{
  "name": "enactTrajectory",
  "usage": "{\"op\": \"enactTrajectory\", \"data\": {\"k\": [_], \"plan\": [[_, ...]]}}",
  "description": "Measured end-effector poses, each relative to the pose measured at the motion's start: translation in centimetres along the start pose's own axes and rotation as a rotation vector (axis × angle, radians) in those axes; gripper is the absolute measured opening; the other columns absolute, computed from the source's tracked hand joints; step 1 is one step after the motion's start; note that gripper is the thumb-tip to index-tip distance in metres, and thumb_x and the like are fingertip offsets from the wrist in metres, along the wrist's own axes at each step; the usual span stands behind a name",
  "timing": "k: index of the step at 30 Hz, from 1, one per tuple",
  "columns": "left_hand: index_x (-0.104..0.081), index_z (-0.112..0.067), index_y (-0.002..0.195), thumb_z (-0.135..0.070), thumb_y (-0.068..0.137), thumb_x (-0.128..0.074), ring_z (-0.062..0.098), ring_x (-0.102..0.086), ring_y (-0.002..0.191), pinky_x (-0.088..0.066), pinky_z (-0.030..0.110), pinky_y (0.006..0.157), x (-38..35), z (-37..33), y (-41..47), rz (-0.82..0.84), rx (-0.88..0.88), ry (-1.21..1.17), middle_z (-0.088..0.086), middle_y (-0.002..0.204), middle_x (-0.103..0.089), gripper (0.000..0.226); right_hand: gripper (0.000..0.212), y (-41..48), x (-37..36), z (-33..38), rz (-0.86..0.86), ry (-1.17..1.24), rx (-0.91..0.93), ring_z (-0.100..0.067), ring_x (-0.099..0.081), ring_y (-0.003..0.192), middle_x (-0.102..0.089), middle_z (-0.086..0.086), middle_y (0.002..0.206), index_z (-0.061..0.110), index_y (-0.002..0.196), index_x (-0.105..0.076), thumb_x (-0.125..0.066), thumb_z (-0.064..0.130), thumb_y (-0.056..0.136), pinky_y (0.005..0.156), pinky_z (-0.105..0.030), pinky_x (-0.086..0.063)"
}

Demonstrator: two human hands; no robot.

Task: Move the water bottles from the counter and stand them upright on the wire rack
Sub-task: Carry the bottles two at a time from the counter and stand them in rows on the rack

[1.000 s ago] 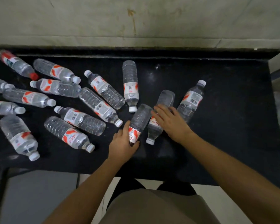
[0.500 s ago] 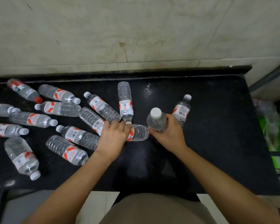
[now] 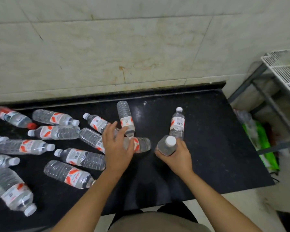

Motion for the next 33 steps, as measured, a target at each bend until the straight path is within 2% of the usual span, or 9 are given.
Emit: {"op": "enactTrajectory", "data": {"k": [3,5,7,14,20,24,26,30,33], "plan": [[-0.054,-0.014,0.134,-0.039,0.074,-0.082,0.035,-0.042,0.134,-0.04,0.047,0.11,-2.8,6.1,-2.4,0.354,0.342,-0.032,0.015,0.147,-0.037,0.071,0.073,-0.5,0.2,-0.5,-0.053,0.018,-0.087,-0.021,-0.062,0.106,-0.059,0.001,0.118,0.028,0.122,-0.058,-0.09,0.053,0.061,0.089,-0.034,-0.052],[-0.046,-0.014,0.141,-0.038,0.069,-0.088,0.033,-0.043,0.136,-0.037,0.039,0.11,-5.2,8.2,-5.9,0.679,0.352,0.05,0.013,0.153,-0.028,0.087,0.074,-0.9,0.4,-0.9,-0.083,0.056,-0.138,-0.023,-0.062,0.105,-0.057,0.0,0.112,0.025,0.122,-0.059,-0.091,0.052,0.061,0.089,-0.036,-0.052],[-0.047,-0.016,0.139,-0.037,0.071,-0.086,0.032,-0.042,0.137,-0.037,0.037,0.11,-6.6,8.7,-9.1,0.841,0.289,0.101,0.012,0.158,-0.019,0.081,0.071,-1.5,0.6,-1.0,-0.1,0.099,-0.166,-0.023,-0.062,0.105,-0.056,0.001,0.109,0.024,0.118,-0.059,-0.092,0.051,0.061,0.091,-0.039,-0.053],[-0.054,-0.008,0.123,-0.029,0.086,-0.073,0.038,-0.061,0.11,-0.048,0.038,0.086,-8.2,9.3,-12.7,0.753,0.499,-0.071,0.016,0.121,-0.058,0.046,0.069,-5.2,1.2,-1.1,-0.169,0.099,-0.151,-0.014,-0.054,0.1,-0.052,0.005,0.109,0.035,0.11,-0.048,-0.096,0.042,0.06,0.096,-0.032,-0.048],[-0.065,-0.011,0.108,-0.017,0.086,-0.074,0.028,-0.062,0.096,-0.047,0.035,0.083,-3.6,6.1,-8.9,0.462,0.283,-0.188,0.008,0.102,-0.066,0.024,0.066,-7.4,1.9,-1.8,-0.197,-0.009,-0.201,-0.026,-0.063,0.105,-0.055,0.003,0.106,0.028,0.108,-0.053,-0.092,0.054,0.061,0.087,-0.039,-0.053],[-0.069,-0.012,0.11,-0.017,0.084,-0.076,0.017,-0.057,0.089,-0.04,0.023,0.081,0.3,0.1,-4.3,0.294,-0.03,-0.222,0.004,0.099,-0.062,0.027,0.08,-8.4,2.3,-2.2,-0.206,-0.087,-0.252,-0.026,-0.063,0.105,-0.056,0.003,0.11,0.024,0.119,-0.056,-0.085,0.068,0.059,0.082,-0.038,-0.052],[-0.07,-0.013,0.109,-0.018,0.082,-0.077,0.015,-0.056,0.09,-0.043,0.026,0.083,0.8,-1.7,-3.5,0.279,-0.085,-0.233,0.003,0.099,-0.06,0.028,0.082,-8.6,1.9,-2.4,-0.204,-0.028,-0.246,-0.021,-0.059,0.101,-0.051,0.004,0.109,0.025,0.122,-0.056,-0.089,0.064,0.058,0.086,-0.037,-0.052],[-0.068,-0.014,0.115,-0.032,0.082,-0.073,0.014,-0.051,0.101,-0.044,0.032,0.092,-0.7,-0.1,-4.0,0.266,0.066,-0.327,-0.001,0.108,-0.052,0.038,0.087,-7.9,-0.6,-3.3,-0.075,0.126,-0.199,-0.012,-0.057,0.113,-0.053,0.005,0.126,0.026,0.131,-0.054,-0.097,0.041,0.057,0.102,-0.037,-0.049],[-0.051,-0.017,0.136,-0.031,0.085,-0.076,0.015,-0.049,0.119,-0.041,0.033,0.104,-4.0,1.5,-5.4,0.434,0.172,-0.47,0.004,0.128,-0.053,0.058,0.079,-7.3,-1.6,-4.3,0.048,0.168,-0.187,-0.004,-0.066,0.109,-0.066,0.016,0.119,0.042,0.126,-0.047,-0.094,0.028,0.065,0.101,-0.039,-0.053]]}}
Point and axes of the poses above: each hand's wrist, its own y-axis towards the middle knuckle, its own x-axis out of the back of the hand, z = x × y, the point moved 9 cm from there along y, towards the middle knuckle
